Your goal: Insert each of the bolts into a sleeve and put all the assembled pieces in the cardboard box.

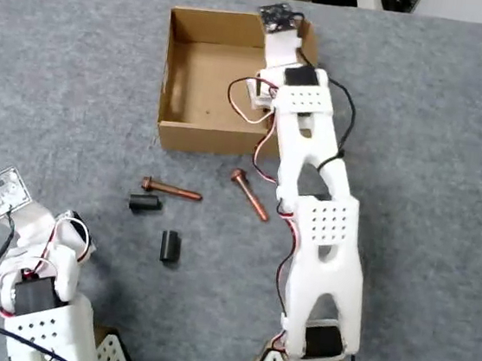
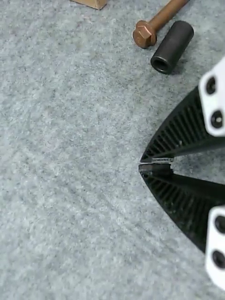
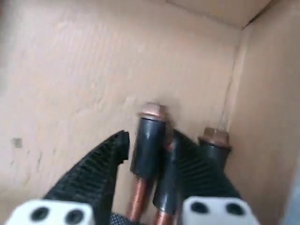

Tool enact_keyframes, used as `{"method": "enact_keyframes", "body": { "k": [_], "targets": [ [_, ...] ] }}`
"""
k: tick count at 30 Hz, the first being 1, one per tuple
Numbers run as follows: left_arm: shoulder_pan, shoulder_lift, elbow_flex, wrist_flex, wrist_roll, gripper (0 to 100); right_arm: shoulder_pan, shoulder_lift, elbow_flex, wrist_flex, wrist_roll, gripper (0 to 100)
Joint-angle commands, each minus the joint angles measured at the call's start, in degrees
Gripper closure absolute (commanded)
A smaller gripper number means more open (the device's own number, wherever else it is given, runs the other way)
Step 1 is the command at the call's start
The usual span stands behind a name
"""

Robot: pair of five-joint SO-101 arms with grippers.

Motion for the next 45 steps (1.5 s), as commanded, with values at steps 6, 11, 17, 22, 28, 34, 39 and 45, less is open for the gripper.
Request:
{"method": "enact_keyframes", "body": {
  "k": [6, 11, 17, 22, 28, 34, 39, 45],
  "targets": [
    [-0.2, -0.1, 0.7, -0.9, 0.6, 98, 1.0, -0.6, -15.8, 16.6, 0.4, 84.6],
    [-0.2, -0.1, 0.7, -0.9, 0.6, 98, 1.0, -0.6, -30.2, 28.7, 0.4, 84.6],
    [-0.2, -0.1, 0.7, -0.9, 0.6, 98, 1.0, -0.7, -46.3, 40.0, 0.4, 84.6],
    [-0.2, -0.1, 0.7, -0.9, 0.6, 98, 2.7, -7.7, -43.7, 40.2, 0.3, 84.6],
    [-0.2, -0.1, 0.7, -0.9, 0.6, 98, 3.1, -21.9, -39.5, 40.2, 0.3, 84.6],
    [-0.2, -0.1, 0.7, -0.9, 0.6, 98, 3.1, -39.0, -23.2, 40.2, 0.3, 84.6],
    [-0.2, -0.1, 0.7, -0.9, 0.6, 98, 2.8, -55.7, -1.5, 40.2, 0.3, 84.6],
    [-0.2, 0.0, 0.7, -0.9, 0.6, 98, 2.8, -74.9, 22.2, 40.0, -4.2, 84.6]
  ]
}}
